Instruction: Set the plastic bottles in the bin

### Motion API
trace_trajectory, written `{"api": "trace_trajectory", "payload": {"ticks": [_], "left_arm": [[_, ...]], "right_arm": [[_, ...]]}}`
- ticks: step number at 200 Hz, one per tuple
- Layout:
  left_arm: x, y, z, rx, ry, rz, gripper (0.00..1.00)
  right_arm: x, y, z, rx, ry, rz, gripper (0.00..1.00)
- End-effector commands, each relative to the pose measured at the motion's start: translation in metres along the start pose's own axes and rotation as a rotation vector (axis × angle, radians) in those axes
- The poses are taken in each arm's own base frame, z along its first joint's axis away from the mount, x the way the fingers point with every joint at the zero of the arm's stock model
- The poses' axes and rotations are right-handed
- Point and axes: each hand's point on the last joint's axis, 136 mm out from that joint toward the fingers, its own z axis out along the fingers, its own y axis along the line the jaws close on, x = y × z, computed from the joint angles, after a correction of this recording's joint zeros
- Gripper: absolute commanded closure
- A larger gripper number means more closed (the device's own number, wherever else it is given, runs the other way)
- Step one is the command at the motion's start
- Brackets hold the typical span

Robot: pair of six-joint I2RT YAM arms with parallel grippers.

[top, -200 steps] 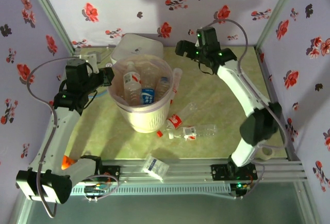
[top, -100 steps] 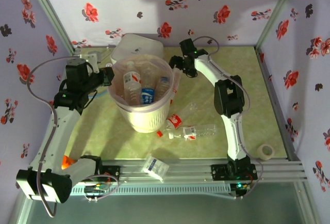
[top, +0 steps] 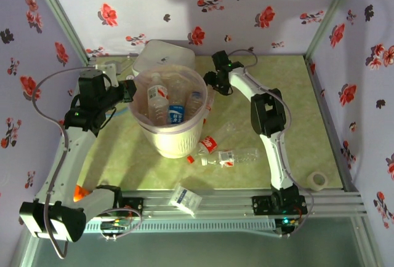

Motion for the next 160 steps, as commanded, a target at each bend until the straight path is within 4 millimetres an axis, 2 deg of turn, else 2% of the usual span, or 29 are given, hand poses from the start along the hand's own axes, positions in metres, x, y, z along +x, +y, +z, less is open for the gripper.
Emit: {"api": "trace_trajectory", "payload": {"ticks": [1,38,72,94,116,128,160], "left_arm": [[0.002,0.003,0.006,-0.015,0.013,0.002,1.00],[-0.001,0.002,0.005,-0.011,0.006,-0.006,1.00],[-0.002,0.000,0.004,-0.008,0.006,-0.008,1.00],[-0.005,-0.001,0.002,-0.005,0.002,-0.007,1.00],[-0.005,-0.002,0.002,-0.005,0.001,-0.010,1.00],[-0.006,-0.001,0.003,-0.005,0.001,-0.013,1.00],[-0.004,-0.001,0.010,0.004,0.010,-0.024,1.00]], "right_arm": [[-0.003,0.007,-0.004,-0.017,-0.002,0.011,0.28],[-0.019,0.002,-0.032,-0.018,-0.056,0.004,0.37],[-0.042,0.001,-0.085,-0.062,-0.145,0.001,0.47],[-0.058,0.002,-0.132,-0.101,-0.228,-0.011,0.52],[-0.070,0.005,-0.190,-0.129,-0.334,-0.047,0.57],[-0.072,0.008,-0.219,-0.139,-0.386,-0.073,0.58],[-0.073,0.020,-0.309,-0.198,-0.585,-0.159,0.59]]}}
